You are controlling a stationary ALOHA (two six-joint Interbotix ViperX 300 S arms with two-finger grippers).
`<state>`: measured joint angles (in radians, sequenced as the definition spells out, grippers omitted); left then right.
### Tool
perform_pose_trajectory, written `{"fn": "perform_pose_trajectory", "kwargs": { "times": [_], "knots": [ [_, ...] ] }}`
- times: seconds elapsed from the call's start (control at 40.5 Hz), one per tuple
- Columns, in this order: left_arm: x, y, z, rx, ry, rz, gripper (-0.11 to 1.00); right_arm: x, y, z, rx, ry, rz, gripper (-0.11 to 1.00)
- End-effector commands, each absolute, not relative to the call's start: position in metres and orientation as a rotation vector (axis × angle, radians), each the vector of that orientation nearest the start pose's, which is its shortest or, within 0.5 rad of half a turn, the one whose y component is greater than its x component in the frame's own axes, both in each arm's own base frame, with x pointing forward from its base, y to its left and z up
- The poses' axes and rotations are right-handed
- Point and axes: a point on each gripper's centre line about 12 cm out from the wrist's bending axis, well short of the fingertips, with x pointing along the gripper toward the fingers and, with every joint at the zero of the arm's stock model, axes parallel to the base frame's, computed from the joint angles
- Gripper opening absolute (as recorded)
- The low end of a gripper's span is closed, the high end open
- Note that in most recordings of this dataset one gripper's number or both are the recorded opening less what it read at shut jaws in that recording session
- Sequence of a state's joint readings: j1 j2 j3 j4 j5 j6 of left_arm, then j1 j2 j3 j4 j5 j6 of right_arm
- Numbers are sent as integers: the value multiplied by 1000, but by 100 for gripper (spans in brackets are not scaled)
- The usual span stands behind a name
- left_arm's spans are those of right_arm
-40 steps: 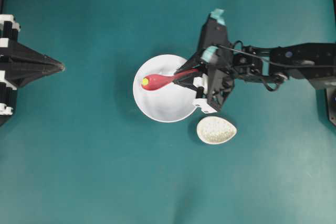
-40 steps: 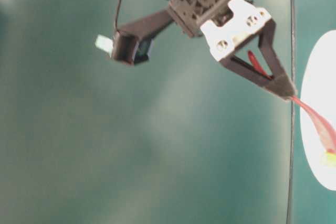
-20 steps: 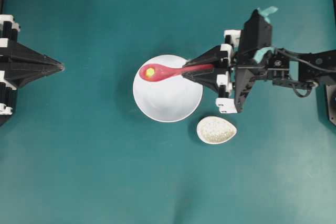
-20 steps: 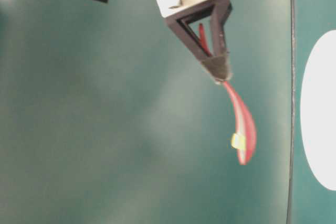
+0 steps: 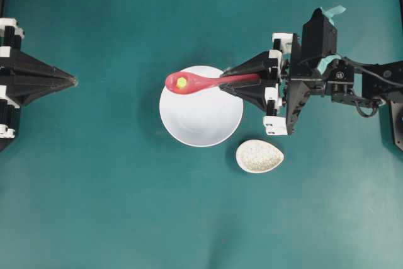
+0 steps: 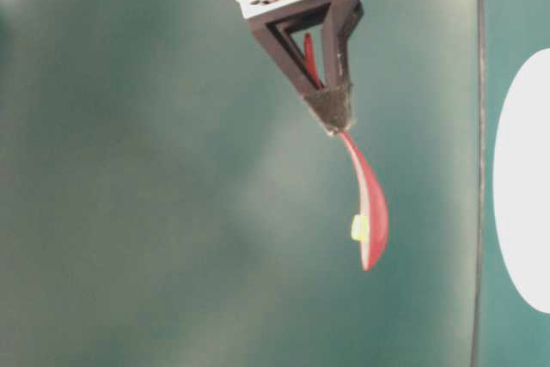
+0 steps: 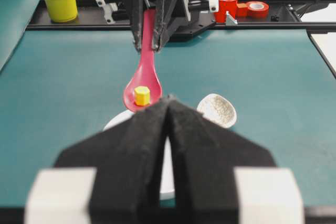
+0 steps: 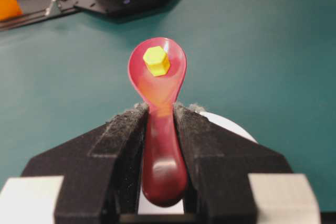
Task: Scoop the yellow hexagonal prism block from the bowl with a spoon using the right arm.
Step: 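Raise the spoon with the block out of the bowl toward the right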
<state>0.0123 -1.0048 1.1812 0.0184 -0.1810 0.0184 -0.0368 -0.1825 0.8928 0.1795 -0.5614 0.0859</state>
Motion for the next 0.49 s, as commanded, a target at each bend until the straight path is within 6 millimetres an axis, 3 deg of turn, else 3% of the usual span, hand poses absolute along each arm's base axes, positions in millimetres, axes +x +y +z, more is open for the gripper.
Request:
{"fn": "perform_pose_trajectory", "kwargs": {
  "times": [0.0, 0.469],
  "knots": [
    [194, 3, 299, 40, -38, 12, -1, 348, -23, 232, 234, 94, -144, 23],
    [194, 2, 299, 41, -41, 11, -1, 346, -24, 239, 230, 45, -143, 23]
  ]
}}
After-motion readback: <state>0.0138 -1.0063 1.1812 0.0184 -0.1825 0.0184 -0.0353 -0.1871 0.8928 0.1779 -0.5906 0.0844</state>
